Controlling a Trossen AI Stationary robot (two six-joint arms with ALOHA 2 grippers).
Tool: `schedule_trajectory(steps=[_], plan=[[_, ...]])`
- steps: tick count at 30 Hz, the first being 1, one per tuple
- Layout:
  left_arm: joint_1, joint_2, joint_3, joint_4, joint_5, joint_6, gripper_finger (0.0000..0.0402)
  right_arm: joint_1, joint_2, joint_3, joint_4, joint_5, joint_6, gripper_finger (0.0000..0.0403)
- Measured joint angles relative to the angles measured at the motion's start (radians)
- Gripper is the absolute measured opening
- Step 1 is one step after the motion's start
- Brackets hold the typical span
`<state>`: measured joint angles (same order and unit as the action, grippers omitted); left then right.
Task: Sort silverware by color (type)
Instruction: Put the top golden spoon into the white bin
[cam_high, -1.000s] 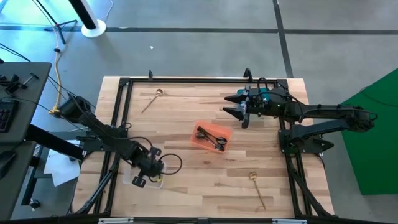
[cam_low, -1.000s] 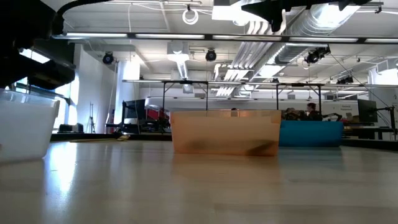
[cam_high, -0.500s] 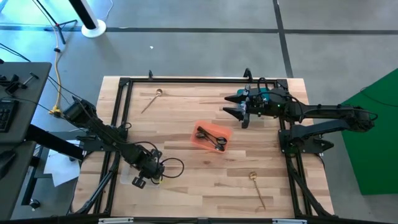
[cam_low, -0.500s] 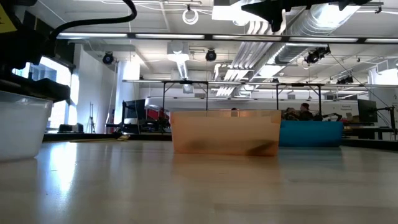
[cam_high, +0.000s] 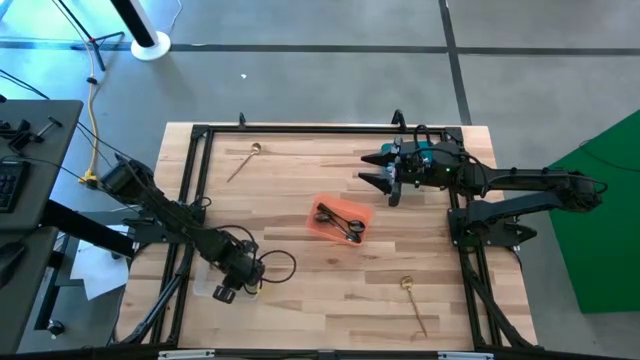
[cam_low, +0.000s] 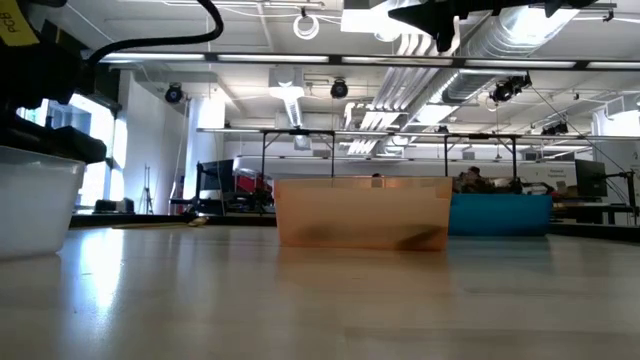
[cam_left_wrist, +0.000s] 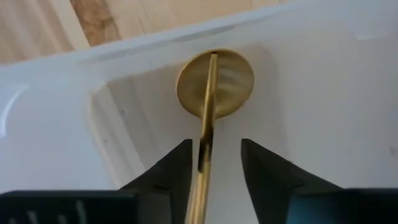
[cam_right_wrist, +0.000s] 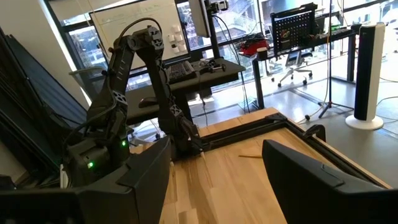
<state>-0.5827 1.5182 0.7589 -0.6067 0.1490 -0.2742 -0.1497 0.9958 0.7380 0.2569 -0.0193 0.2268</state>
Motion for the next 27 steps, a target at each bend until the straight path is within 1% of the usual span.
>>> schedule_trajectory(steps=[4,8,11,14,17,20,22,25,27], plan=[[0.007,-0.037,0.0,-0.011,0.002,-0.012,0.0163,0.0,0.0,0.0,-0.009,0.0,-0.001,0.0239],[0.034,-0.105,0.02,-0.106,-0.002,-0.027,0.0187,0.0,0.0,0.0,-0.023,0.0,-0.011,0.0239],[0.057,-0.162,0.044,-0.18,-0.005,-0.066,0.0195,0.0,0.0,0.0,-0.034,0.0,-0.007,0.0239],[0.07,-0.23,0.066,-0.203,-0.002,-0.125,0.0197,0.0,0.0,0.0,-0.035,0.0,-0.002,0.0239],[0.083,-0.305,0.105,-0.193,-0.002,-0.195,0.0197,0.0,0.0,0.0,-0.032,0.0,-0.009,0.0239],[0.118,-0.389,0.159,-0.124,-0.013,-0.215,0.0197,0.0,0.0,0.0,-0.03,0.0,-0.009,0.0239],[0.158,-0.444,0.193,-0.069,-0.044,-0.19,0.0197,0.0,0.0,0.0,-0.029,0.0,-0.012,0.0239],[0.234,-0.506,0.231,0.018,-0.146,-0.139,0.0197,0.0,0.0,0.0,-0.028,0.0,-0.018,0.0239],[0.307,-0.535,0.245,0.11,-0.217,-0.093,0.0197,0.0,0.0,0.0,-0.031,0.0,-0.036,0.0239]])
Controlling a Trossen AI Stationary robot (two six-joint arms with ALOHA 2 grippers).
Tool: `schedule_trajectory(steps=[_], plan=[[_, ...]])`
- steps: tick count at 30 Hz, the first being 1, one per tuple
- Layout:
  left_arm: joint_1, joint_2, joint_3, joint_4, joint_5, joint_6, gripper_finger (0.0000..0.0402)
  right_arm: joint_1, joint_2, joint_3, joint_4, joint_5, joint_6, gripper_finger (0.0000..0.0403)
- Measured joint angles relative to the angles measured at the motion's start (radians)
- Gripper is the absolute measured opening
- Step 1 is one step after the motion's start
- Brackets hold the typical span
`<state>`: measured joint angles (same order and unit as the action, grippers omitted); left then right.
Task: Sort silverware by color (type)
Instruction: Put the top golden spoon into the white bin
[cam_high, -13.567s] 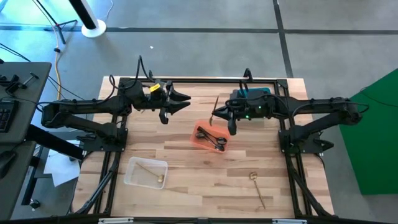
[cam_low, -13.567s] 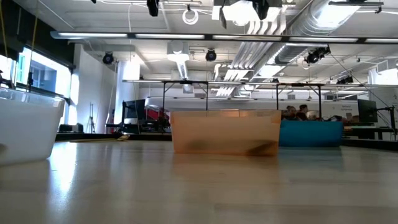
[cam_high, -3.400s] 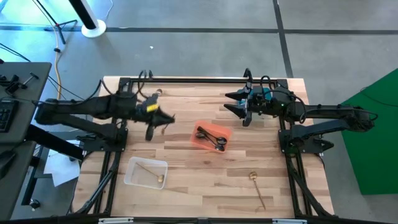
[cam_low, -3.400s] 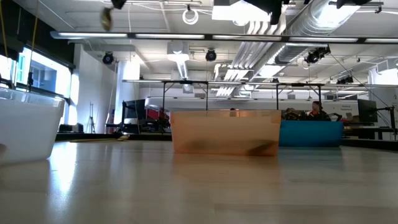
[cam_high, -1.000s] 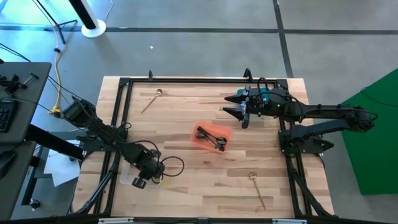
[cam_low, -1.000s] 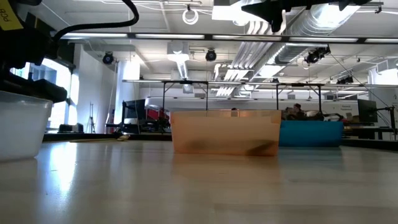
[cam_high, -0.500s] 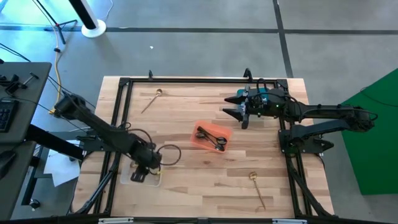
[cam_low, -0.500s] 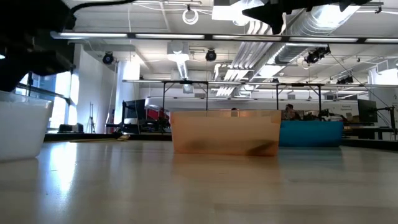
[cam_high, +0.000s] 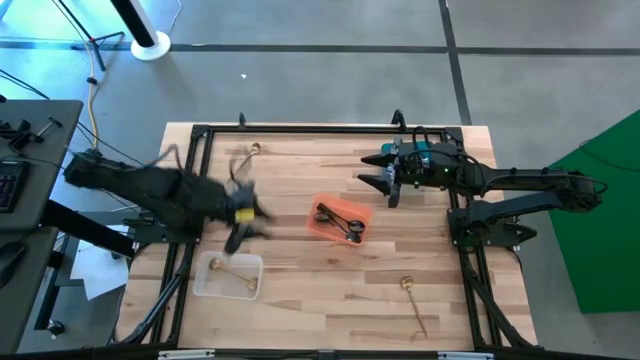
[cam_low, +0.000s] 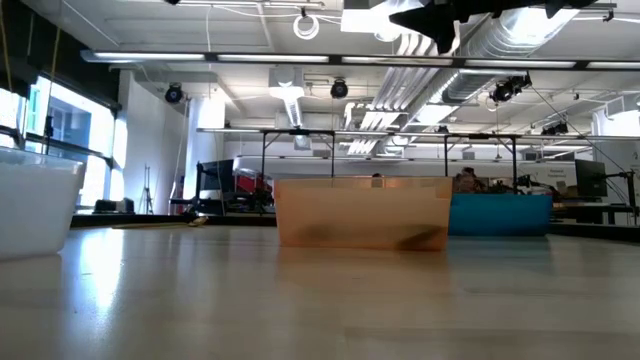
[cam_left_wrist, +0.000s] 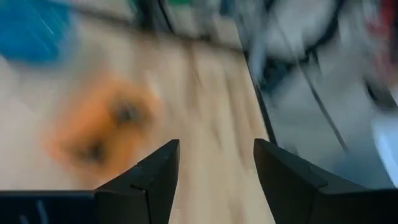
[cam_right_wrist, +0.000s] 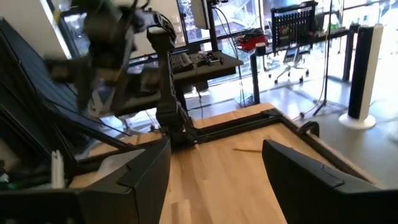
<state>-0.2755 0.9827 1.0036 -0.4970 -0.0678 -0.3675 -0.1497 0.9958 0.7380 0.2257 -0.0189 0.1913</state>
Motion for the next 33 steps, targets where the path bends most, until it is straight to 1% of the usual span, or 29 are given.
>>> schedule_trajectory(steps=[2,4,8,11,14,17,19,21,25,28,33], plan=[[0.073,-0.02,0.001,0.111,-0.048,0.054,0.0197,0.0,0.0,0.0,0.002,0.0,-0.042,0.0239],[0.148,-0.024,0.001,0.226,-0.063,0.102,0.0197,0.0,0.0,0.0,0.002,0.0,-0.072,0.0239],[0.259,-0.015,0.0,0.369,-0.042,0.182,0.0197,0.0,0.0,0.0,0.003,0.0,-0.061,0.0239],[0.307,-0.013,-0.024,0.41,-0.019,0.213,0.0197,0.0,0.0,0.0,0.003,0.0,-0.061,0.0239],[0.328,-0.013,-0.084,0.495,-0.018,0.207,0.0197,0.0,0.0,0.0,0.004,0.0,-0.061,0.0239],[0.33,-0.013,-0.176,0.638,-0.016,0.146,0.0197,0.0,0.0,0.0,0.004,0.0,-0.061,0.0239],[0.33,-0.013,-0.224,0.703,-0.006,0.099,0.0197,0.0,0.0,0.0,0.004,0.0,-0.061,0.0239],[0.329,-0.013,-0.258,0.711,0.008,0.066,0.0197,0.0,0.0,0.0,0.015,0.0,-0.057,0.0239],[0.327,-0.013,-0.29,0.701,0.009,0.048,0.0197,0.0,0.0,0.0,0.05,-0.001,-0.063,0.0239],[0.327,-0.013,-0.291,0.706,0.008,0.067,0.0197,0.0,0.0,0.0,0.051,-0.014,-0.063,0.0239],[0.326,-0.013,-0.291,0.713,-0.02,0.163,0.0197,0.0,0.0,0.0,0.051,-0.043,-0.061,0.0239]])
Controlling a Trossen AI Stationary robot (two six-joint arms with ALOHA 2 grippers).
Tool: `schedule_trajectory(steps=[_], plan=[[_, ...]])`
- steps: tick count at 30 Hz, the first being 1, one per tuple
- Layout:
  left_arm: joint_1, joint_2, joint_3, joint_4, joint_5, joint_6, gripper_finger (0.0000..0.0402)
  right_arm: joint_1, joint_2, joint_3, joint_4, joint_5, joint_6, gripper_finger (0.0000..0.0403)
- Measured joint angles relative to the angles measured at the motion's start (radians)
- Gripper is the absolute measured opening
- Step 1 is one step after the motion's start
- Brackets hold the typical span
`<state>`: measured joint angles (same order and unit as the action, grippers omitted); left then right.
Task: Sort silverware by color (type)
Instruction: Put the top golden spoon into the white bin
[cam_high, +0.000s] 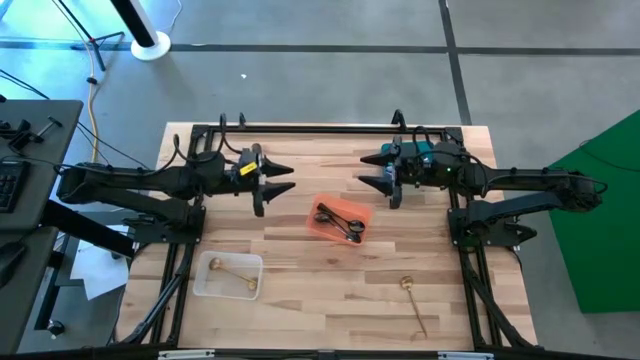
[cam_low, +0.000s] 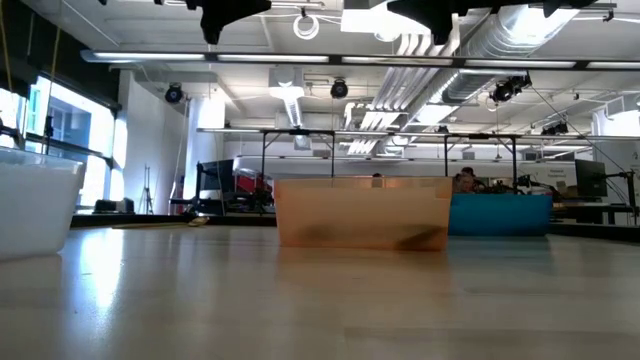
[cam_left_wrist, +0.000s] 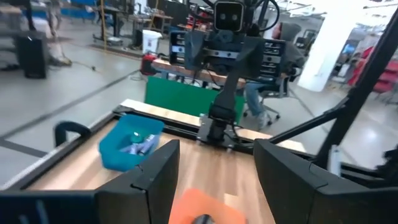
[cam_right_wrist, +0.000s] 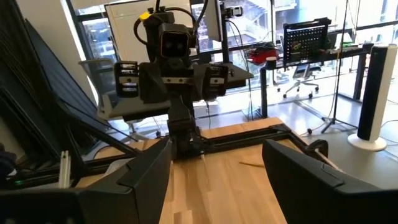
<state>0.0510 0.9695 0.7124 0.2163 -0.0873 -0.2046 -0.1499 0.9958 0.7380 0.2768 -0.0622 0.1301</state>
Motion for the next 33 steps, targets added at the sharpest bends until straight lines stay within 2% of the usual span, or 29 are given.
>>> schedule_trajectory(steps=[7,18,24,33], plan=[[0.0,0.0,0.0,0.0,-0.027,0.032,0.0197,0.0,0.0,0.0,-0.002,-0.001,-0.06,0.0239],[0.0,0.0,0.0,-0.001,-0.027,0.036,0.0197,0.0,0.0,0.0,-0.002,-0.002,-0.043,0.0239],[0.0,0.0,0.0,-0.001,-0.028,0.087,0.0197,0.0,0.0,0.0,-0.002,-0.002,-0.06,0.0239],[0.008,0.0,0.0,-0.001,-0.034,0.06,0.0197,0.0,0.0,0.0,-0.003,-0.002,-0.06,0.0239]])
